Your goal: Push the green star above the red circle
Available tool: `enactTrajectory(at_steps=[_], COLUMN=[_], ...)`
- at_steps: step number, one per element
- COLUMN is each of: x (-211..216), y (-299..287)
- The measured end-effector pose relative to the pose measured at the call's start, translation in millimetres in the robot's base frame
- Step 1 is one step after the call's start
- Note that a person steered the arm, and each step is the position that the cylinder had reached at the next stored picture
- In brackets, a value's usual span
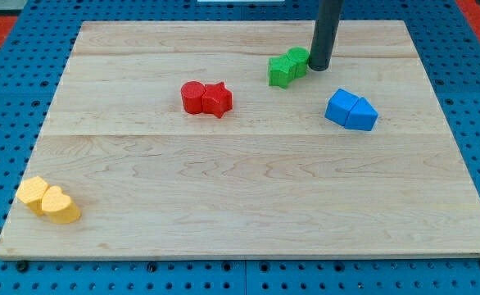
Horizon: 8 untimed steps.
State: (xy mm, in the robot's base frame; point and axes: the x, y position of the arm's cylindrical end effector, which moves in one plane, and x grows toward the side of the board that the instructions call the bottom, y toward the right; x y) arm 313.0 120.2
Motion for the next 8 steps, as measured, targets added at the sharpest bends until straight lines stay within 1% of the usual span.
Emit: enactTrajectory(at_steps=[1,2,3,4,5,6,7,8], x=[12.8,10.9,4.8,-16.0,-47.8,-51.3,-24.1,-4.3], y=[-9.6,-54.6,-121.0,-111.5,-85.2,-146.2,-161.2,-160.3])
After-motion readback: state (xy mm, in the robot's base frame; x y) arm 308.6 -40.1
